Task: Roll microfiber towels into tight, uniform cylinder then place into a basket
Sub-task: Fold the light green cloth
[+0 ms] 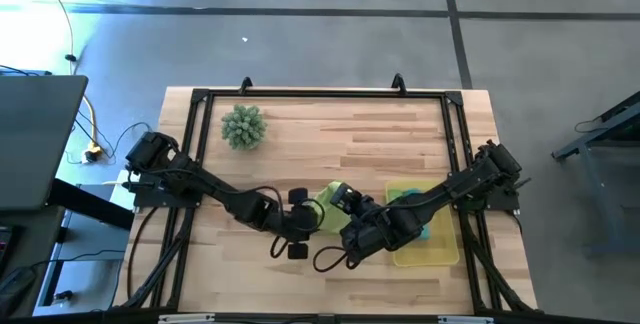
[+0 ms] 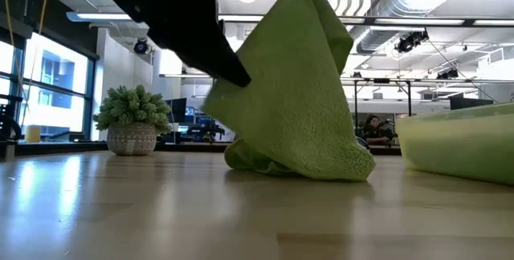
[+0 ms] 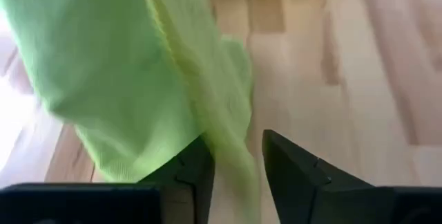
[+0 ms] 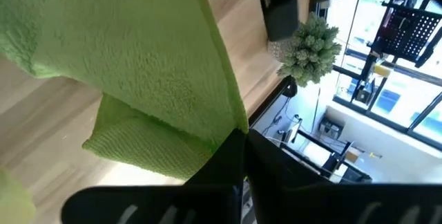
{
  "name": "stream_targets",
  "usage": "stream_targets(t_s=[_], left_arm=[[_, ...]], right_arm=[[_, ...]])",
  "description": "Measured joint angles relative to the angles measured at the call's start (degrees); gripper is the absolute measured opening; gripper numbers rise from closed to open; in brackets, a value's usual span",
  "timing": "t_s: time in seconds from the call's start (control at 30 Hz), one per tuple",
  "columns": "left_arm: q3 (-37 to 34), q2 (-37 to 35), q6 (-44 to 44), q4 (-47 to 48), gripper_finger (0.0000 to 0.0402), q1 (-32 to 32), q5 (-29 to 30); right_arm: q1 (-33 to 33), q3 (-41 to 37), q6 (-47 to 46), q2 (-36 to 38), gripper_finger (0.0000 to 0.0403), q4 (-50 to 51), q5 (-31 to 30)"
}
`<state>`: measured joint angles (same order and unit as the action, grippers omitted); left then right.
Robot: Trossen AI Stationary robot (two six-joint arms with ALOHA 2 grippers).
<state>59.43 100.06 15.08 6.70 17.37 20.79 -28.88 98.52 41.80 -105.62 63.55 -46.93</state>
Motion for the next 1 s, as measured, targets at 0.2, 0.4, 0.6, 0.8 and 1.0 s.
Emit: stream_targets(t_s=[0.2,0.4,0.6,0.8,1.0], left_arm=[[0.0,1.8,3.4,0.0,0.0080,0.0,0.8],[0.0,1.6,4.5,0.9,0.0010,1.0,1.3],[0.0,-2.4,12.7,9.2,0.0002,3.5,-0.2],[0.0,-10.2,23.8,21.6,0.0001,7.8,-1.6],[0.0,-19.5,31.5,26.7,0.0000,13.5,-2.3]], right_arm=[[0.0,0.0,-0.9,0.0,0.0000,-0.7,0.0],[0.3,0.0,-12.4,0.0,0.0000,-0.7,3.3],[1.5,0.0,-30.1,-0.1,0.0000,-3.9,8.7],[1.6,0.0,-35.5,-2.2,0.0000,-10.7,7.8],[2.3,0.0,-31.4,-7.4,0.0000,-17.5,9.4]])
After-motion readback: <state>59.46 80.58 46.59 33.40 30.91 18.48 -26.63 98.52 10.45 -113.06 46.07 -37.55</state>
